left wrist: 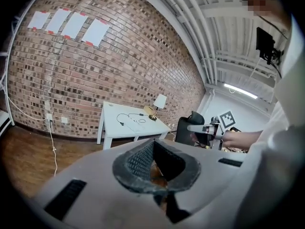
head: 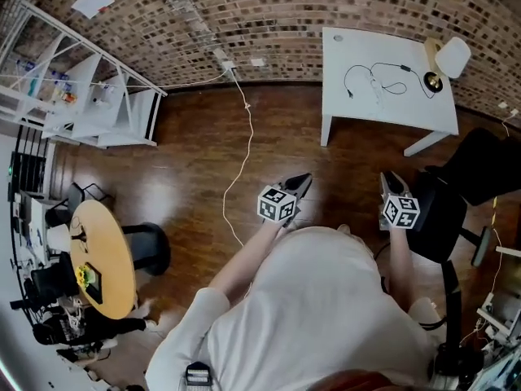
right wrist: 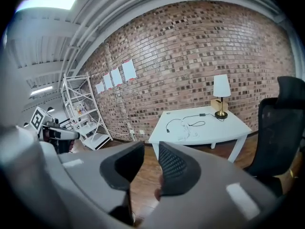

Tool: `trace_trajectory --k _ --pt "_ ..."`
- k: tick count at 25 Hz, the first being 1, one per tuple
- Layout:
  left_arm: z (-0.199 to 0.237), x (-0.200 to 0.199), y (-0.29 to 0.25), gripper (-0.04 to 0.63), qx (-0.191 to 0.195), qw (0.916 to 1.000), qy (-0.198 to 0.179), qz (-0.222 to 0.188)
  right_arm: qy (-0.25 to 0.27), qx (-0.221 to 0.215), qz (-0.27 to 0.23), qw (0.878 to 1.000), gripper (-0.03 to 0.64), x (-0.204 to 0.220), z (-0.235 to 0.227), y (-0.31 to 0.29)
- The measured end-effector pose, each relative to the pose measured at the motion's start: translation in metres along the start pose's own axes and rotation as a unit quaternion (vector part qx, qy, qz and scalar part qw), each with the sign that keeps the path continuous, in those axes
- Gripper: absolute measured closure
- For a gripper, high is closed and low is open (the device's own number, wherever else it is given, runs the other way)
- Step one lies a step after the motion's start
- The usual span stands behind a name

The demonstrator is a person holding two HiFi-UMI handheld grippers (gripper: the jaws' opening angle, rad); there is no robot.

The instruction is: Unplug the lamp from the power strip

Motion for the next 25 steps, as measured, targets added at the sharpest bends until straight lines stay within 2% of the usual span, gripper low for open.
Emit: trace_trajectory --k 2,4,5,6,8,13,20,22,25 --pt "0.006 0.001 -0.002 0.591 0.001 1.0 0.0 0.004 -0.006 0.007 0.004 1.0 0.535 0.002 -0.002 -0.002" --pt "0.009 0.002 -0.005 0.591 0.002 1.0 -0.001 0.008 0.011 0.012 0.016 1.0 0.545 0.007 -0.003 -0.003" --pt "0.01 0.001 -0.008 0.591 0.003 0.9999 -0.002 0.01 0.034 0.018 0.025 0.999 0.598 0.011 -0.003 -0.002" --pt "0.01 0.001 -0.011 0.591 0.003 0.9999 -0.004 0.012 0.057 0.025 0.033 0.998 0.623 0.014 -0.004 0.0" --pt "0.008 0.0 -0.019 0.591 0.007 0.9998 -0.01 0.018 0.075 0.036 0.039 0.996 0.623 0.017 -0.007 0.004" --pt "-0.004 -0.006 -0.038 0.591 0.02 0.9987 -0.029 0.036 0.071 0.049 0.035 0.996 0.624 0.024 -0.019 0.013" --pt "-0.031 0.007 -0.071 0.591 0.028 0.9977 -0.03 0.054 0.103 0.045 0.036 0.993 0.624 0.034 -0.044 0.024" --pt "-0.042 0.011 -0.08 0.591 0.029 0.9976 -0.028 0.056 0.168 0.06 0.043 0.983 0.624 0.037 -0.053 0.03" --pt "-0.055 0.016 -0.087 0.591 0.026 0.9977 -0.022 0.059 0.32 0.077 0.053 0.943 0.624 0.039 -0.052 0.037"
Point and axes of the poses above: the fingertips, and each gripper's own axes: y backward along the fingers, z to its left, x out of its underside, the point moved 3 cm from there along y, backward along the fingers, and after that the axes turned 11 degrees about x, right-handed, at the moved point
